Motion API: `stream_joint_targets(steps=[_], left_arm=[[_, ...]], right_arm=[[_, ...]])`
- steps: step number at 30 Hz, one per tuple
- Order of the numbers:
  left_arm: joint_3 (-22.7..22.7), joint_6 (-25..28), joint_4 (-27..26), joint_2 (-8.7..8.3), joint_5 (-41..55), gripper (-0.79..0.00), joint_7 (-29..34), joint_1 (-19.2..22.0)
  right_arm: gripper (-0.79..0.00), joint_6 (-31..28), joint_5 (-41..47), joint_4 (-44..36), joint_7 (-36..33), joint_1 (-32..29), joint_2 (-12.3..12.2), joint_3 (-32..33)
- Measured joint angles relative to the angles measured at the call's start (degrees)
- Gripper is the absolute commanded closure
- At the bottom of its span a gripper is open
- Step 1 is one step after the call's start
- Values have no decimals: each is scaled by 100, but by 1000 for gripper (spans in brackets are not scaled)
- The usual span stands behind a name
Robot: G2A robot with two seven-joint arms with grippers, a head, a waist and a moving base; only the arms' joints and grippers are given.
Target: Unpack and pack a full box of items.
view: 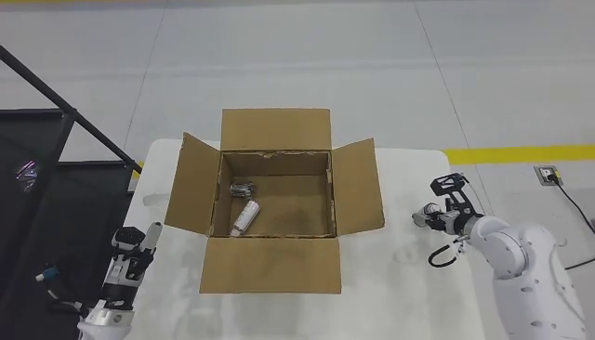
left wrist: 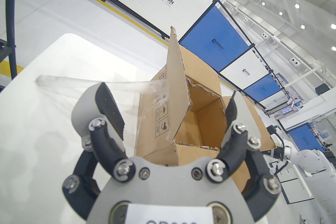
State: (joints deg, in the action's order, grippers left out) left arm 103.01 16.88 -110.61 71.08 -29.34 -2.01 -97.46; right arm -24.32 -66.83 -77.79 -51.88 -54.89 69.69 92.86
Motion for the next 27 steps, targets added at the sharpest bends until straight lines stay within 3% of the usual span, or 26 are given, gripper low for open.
stream_joint_targets(steps=[2,6,13,20,24,27], left_arm=[[0,0,0,0,0,-785,0,0],[0,0,0,0,0,-785,0,0],[0,0,0,0,0,-785,0,0],[0,0,0,0,0,-785,0,0],[0,0,0,0,0,-785,0,0],[0,0,0,0,0,-785,0,0]], right_arm=[[-305,12,7,116,7,59,-10,-33],[0,32,37,323,-6,196,-37,-92],[0,211,211,-242,137,86,-85,-23],[0,1086,145,-2846,223,-651,-82,-63],[0,1404,-145,-4264,149,-785,-51,-616],[0,1485,-485,-4618,-28,-478,-3,-1390]])
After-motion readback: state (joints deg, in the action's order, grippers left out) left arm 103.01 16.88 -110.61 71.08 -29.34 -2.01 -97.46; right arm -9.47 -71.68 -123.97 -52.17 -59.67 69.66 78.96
